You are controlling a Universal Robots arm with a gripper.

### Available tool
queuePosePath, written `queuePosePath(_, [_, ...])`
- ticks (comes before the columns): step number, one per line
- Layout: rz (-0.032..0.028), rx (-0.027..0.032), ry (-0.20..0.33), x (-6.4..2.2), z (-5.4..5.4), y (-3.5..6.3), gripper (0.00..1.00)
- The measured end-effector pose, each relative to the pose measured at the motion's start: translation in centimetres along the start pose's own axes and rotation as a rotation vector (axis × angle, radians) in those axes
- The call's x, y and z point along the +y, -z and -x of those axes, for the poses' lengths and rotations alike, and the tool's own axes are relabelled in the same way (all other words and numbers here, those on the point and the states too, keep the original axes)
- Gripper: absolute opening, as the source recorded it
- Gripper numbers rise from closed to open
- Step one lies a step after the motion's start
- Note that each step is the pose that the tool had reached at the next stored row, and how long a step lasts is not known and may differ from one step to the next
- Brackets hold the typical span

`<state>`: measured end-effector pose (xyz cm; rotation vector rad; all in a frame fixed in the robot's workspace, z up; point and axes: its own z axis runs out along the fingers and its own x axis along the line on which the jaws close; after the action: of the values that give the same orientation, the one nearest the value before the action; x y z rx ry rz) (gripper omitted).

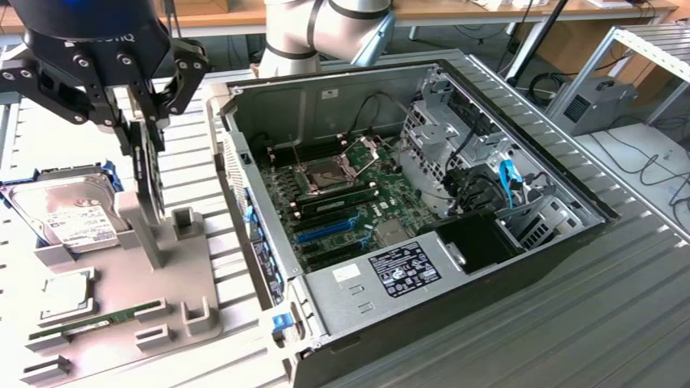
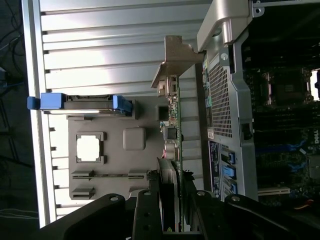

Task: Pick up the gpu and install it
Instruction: 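Pick up the gpu and move the gpu toward the slot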

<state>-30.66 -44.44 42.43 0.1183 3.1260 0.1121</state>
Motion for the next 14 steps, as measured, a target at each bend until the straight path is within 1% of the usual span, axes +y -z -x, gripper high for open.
queuePosePath(11, [-0.0002, 0.0000, 0.000, 0.01, 0.00, 0.10, 0.29])
queuePosePath(14, [-0.0030, 0.0000, 0.000, 0.02, 0.11, 0.11, 0.29])
